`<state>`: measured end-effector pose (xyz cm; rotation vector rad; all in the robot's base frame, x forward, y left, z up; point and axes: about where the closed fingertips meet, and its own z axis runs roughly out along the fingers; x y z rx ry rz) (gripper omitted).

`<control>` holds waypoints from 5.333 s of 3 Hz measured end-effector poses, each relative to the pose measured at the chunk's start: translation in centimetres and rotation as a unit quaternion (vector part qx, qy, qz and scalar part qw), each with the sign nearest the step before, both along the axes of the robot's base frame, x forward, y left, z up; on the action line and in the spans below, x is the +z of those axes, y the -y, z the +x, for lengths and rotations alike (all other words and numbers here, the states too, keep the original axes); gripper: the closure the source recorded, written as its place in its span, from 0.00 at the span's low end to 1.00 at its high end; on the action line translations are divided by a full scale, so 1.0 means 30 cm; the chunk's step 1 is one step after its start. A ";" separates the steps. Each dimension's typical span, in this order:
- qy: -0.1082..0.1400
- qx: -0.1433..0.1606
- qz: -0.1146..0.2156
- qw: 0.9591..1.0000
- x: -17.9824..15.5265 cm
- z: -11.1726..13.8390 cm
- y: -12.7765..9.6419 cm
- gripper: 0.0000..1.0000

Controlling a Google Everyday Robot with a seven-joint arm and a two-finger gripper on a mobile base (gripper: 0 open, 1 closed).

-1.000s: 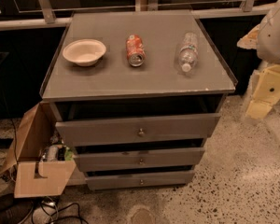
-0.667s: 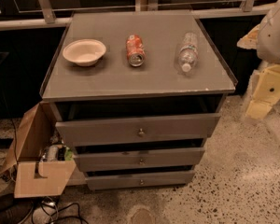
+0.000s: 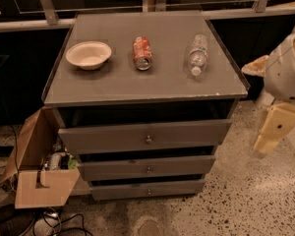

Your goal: Open top drawer

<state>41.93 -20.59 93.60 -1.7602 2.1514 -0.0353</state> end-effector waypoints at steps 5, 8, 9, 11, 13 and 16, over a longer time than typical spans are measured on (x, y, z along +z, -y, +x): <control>-0.074 0.019 0.049 0.996 -0.433 -0.116 -0.116 0.00; -0.089 0.007 0.090 0.992 -0.558 -0.075 -0.211 0.00; -0.057 0.009 0.114 0.992 -0.644 0.123 -0.330 0.00; -0.053 0.003 0.114 0.992 -0.674 0.163 -0.343 0.00; -0.042 -0.024 0.121 0.991 -0.754 0.314 -0.341 0.00; -0.033 -0.056 0.101 0.993 -0.805 0.442 -0.219 0.00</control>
Offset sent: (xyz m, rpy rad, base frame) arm -0.0139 0.0086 -0.0329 0.0166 0.0430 0.0721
